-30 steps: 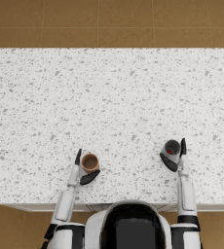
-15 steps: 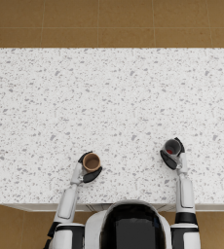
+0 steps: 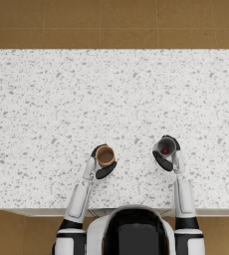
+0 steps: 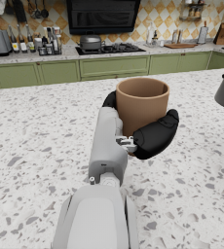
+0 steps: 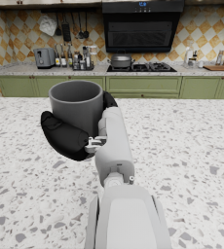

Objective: Pick up two cups and pour the berry on the right into the cup on the left

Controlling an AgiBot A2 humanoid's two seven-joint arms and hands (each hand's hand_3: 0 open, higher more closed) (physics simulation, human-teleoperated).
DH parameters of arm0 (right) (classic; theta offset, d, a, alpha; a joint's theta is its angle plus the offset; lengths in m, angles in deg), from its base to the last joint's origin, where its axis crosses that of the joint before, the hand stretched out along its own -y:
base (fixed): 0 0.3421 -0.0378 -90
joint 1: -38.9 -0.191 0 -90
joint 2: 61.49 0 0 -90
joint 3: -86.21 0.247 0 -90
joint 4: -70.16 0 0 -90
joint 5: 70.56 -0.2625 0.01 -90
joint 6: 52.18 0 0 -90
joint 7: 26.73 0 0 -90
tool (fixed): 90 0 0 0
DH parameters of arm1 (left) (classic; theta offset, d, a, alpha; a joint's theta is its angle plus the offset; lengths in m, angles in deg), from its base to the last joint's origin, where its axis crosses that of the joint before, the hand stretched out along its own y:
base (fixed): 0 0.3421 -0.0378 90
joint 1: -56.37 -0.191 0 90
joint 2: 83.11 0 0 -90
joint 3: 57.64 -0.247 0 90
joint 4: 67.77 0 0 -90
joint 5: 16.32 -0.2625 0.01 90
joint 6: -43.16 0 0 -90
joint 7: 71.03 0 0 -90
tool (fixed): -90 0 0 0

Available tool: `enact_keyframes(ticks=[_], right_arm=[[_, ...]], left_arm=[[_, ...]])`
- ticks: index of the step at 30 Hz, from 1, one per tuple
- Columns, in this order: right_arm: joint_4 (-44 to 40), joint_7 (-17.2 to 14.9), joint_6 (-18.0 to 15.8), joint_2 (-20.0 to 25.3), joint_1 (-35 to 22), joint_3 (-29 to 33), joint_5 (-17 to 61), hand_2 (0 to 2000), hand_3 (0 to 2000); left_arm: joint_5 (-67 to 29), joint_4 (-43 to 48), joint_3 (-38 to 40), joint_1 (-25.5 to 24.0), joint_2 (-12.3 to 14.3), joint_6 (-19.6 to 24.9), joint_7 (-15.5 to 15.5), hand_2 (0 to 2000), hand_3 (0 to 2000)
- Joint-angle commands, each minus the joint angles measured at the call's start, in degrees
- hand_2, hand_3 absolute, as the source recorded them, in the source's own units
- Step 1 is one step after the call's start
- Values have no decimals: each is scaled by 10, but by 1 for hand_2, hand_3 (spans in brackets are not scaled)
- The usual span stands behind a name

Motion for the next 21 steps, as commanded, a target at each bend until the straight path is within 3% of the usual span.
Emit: enact_keyframes(ticks=[1,8,21], right_arm=[[23,0,-1,12,-63,-13,18,2000,1280],[32,1,-6,29,-102,-42,145,2000,1280],[51,1,-9,65,-172,-82,382,2000,1280]], left_arm=[[-18,-31,-19,77,47,1,0,2000,1280],[-131,-48,-32,98,62,3,0,2000,1280],[-154,-98,-44,123,83,4,0,2000,1280]])
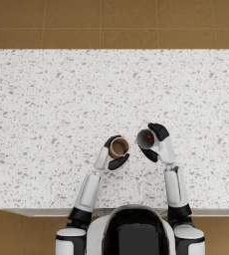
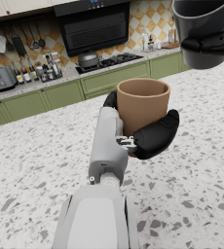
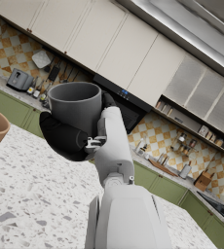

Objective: Pick up two cups and pour the berry on the right into the cup on the left

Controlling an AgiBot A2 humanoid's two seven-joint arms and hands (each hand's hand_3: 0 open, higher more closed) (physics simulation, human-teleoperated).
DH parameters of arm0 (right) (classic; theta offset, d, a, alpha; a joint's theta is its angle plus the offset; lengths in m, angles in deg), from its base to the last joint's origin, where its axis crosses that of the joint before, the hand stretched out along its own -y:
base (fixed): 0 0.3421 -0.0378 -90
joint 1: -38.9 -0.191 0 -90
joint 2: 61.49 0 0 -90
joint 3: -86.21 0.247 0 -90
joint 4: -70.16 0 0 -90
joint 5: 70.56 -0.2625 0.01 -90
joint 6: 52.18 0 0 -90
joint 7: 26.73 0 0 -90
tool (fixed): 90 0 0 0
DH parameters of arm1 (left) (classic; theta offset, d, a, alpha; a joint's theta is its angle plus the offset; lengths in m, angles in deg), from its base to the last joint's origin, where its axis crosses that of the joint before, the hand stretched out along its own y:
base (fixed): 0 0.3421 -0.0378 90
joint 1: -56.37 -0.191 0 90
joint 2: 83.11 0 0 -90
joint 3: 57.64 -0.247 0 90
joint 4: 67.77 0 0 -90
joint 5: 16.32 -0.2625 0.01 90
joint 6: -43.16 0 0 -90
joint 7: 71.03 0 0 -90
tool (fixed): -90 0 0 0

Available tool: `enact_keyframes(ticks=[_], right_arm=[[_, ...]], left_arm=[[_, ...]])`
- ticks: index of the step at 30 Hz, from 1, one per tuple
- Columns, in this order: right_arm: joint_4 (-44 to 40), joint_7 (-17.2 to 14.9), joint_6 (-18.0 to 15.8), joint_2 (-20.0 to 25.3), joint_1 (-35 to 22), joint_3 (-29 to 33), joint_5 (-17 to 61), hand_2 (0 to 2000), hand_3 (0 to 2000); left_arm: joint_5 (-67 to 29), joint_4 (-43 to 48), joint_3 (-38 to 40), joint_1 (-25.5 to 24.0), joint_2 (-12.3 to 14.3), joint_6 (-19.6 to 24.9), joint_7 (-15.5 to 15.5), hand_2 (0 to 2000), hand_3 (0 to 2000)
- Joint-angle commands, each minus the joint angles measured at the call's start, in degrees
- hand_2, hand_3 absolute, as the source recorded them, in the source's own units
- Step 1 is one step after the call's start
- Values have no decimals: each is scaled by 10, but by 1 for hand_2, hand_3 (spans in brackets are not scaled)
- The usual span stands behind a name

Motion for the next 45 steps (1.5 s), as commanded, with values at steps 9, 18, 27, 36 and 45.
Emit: enact_keyframes(ticks=[9,18,27,36,45], right_arm=[[30,1,-2,22,-37,-20,165,2000,1280],[51,1,-3,27,-38,-28,331,2000,1280],[69,2,-5,28,-28,-47,497,2000,1280],[78,3,-5,35,-29,-59,662,2000,1280],[107,3,-6,37,-19,-77,723,2000,1280]], left_arm=[[-84,-17,0,18,13,1,0,2000,1280],[-100,-24,-3,11,13,1,0,2000,1280],[-101,-31,-2,13,15,1,0,2000,1280],[-101,-39,-1,16,20,1,0,2000,1280],[-101,-53,1,25,26,1,-1,2000,1280]])
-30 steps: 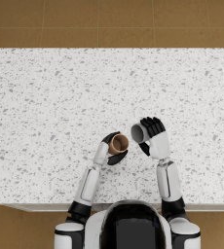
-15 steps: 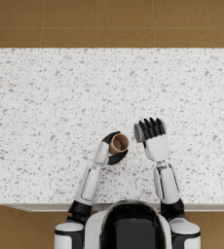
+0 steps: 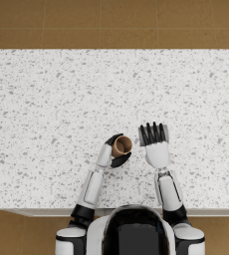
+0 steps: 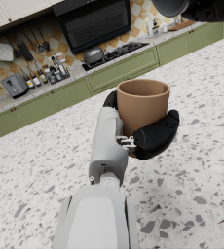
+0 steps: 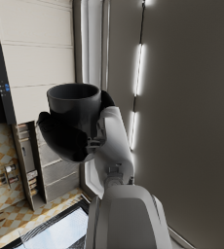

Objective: Pick up two cups and pour the berry on the right into the cup on the left

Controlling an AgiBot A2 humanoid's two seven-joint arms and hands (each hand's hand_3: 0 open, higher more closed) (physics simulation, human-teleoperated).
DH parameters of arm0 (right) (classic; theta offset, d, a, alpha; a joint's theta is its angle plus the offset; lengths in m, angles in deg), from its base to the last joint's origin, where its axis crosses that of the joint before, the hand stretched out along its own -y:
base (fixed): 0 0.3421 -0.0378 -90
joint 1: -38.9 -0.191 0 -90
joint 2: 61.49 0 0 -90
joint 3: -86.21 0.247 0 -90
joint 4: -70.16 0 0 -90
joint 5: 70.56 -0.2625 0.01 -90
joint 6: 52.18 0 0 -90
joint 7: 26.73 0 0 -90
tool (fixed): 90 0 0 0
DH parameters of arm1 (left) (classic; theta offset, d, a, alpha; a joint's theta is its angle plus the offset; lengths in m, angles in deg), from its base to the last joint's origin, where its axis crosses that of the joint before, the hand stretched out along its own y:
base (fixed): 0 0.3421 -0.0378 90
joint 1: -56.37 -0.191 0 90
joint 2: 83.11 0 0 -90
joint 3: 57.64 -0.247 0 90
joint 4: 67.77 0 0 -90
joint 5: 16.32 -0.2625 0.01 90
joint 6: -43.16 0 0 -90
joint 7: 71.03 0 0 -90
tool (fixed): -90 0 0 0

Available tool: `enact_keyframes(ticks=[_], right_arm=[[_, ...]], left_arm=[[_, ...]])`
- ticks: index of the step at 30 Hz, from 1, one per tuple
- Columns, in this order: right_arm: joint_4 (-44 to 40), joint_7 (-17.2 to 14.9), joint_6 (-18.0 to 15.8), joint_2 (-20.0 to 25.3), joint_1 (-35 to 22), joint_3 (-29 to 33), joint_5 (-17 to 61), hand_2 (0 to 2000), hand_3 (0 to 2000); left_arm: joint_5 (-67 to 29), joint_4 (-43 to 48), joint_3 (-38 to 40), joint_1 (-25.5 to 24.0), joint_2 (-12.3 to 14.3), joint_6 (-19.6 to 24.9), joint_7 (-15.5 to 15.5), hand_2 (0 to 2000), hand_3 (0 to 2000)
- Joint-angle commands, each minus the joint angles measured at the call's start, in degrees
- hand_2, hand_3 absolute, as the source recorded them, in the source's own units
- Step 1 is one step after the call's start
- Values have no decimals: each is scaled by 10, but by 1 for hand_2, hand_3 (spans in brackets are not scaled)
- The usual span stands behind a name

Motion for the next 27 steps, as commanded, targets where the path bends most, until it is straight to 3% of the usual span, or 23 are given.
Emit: enact_keyframes(ticks=[1,12,27], right_arm=[[14,0,0,5,-6,-4,18,2000,1280],[18,0,2,15,-3,-4,126,2000,1280],[13,-1,2,15,8,7,138,2000,1280]], left_arm=[[0,-2,-1,13,6,0,0,2000,1280],[0,-15,3,10,7,0,0,2000,1280],[0,-12,9,9,8,0,0,2000,1280]])
